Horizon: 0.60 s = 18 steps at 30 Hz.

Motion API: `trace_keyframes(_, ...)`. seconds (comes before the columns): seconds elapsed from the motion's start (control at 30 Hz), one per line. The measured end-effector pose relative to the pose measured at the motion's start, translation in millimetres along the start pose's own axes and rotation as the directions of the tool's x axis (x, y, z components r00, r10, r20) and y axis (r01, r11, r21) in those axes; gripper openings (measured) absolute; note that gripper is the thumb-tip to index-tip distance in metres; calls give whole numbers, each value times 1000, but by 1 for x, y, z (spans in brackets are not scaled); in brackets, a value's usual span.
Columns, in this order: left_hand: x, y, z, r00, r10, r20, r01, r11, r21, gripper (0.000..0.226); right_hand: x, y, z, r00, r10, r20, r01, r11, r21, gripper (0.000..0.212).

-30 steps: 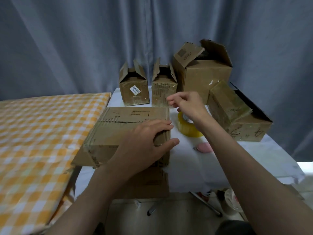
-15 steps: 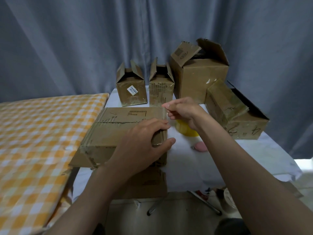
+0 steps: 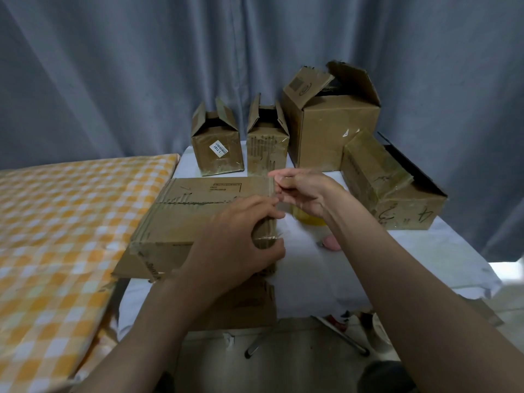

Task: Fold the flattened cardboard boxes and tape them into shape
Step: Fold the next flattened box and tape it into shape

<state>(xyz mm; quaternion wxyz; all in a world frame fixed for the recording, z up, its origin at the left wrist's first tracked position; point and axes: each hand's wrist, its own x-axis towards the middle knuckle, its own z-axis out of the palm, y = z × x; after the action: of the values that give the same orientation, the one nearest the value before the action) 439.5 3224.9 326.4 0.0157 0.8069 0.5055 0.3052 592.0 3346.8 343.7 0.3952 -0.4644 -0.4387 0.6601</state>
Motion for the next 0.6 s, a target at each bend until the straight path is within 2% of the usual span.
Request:
trace_keyframes(0.17,-3,14,18,998,2,-66,9,988,156,19,0,0,-3,999,-8,36,8,1000,-24,29)
trace_keyframes(0.27,-3,12,19,999,23,-44,-15,984,177,13,0,3,0,999,-53,5,53,995,-82,23)
trace_keyframes(0.37,-3,7,14,999,48,0,-47,988,146,9,2,8,3,995,-87,-57,83,994,-65,15)
trace_keyframes(0.5,2,-2,0,984,100,146,-114,989,91,23,5,16,3,978,-145,-152,121,980,-156,10)
trace_keyframes(0.6,6,-4,-5,970,114,215,-134,988,82,34,5,18,3,946,-255,-199,198,944,-264,11)
